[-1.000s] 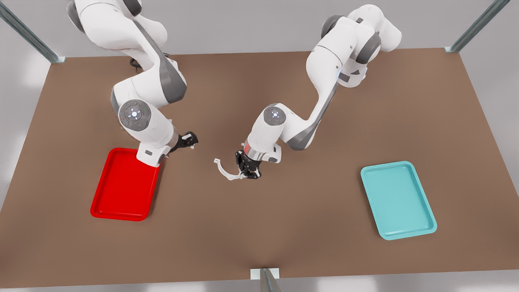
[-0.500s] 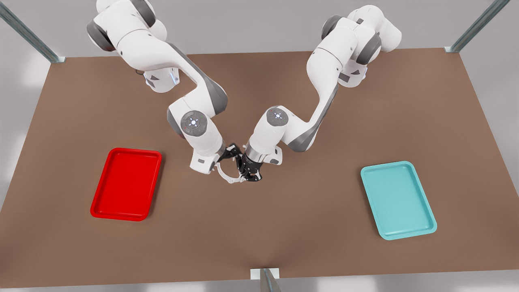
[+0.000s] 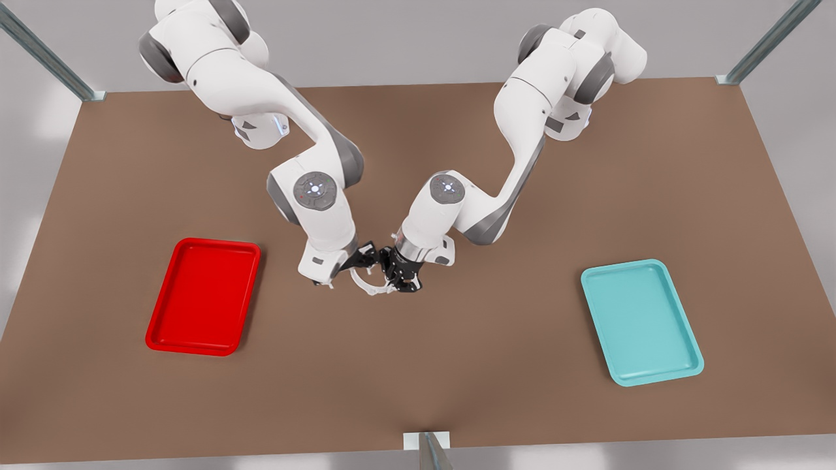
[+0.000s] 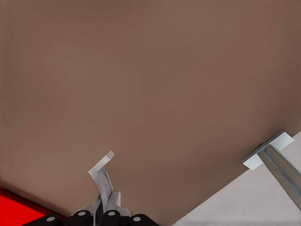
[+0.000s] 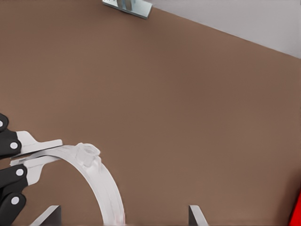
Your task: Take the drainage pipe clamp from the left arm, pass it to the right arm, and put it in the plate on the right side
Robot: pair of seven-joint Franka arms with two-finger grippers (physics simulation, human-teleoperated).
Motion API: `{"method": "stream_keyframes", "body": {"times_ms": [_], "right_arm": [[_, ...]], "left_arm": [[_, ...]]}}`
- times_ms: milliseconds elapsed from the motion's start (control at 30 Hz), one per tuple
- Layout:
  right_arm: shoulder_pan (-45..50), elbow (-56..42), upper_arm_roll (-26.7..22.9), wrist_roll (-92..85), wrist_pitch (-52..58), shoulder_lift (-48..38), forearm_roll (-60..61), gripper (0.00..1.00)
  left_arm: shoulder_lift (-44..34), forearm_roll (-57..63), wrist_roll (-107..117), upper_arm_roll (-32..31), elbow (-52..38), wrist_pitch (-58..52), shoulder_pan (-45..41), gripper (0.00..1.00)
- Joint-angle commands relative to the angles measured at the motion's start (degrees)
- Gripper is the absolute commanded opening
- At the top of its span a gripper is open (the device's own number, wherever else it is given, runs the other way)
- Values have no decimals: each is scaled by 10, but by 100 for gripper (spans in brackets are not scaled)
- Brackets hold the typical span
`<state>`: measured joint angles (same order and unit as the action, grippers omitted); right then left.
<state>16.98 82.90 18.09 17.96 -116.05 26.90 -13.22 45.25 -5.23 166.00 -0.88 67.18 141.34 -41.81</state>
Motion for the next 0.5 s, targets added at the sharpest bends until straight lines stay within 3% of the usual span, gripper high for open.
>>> {"method": "stream_keyframes", "body": {"times_ms": [0,300,333,467], "right_arm": [[-3,2,0,31,7,-2,-1,100],[-5,27,5,30,0,-9,-1,100],[-5,31,5,31,-6,-8,-1,90],[-4,46,5,30,-57,-2,-1,80]], "left_arm": [[-1,0,201,0,0,0,1,21],[-2,-9,201,0,0,1,2,21],[-3,-9,201,0,0,0,2,21],[-7,-14,201,-1,-1,-5,7,21]]}}
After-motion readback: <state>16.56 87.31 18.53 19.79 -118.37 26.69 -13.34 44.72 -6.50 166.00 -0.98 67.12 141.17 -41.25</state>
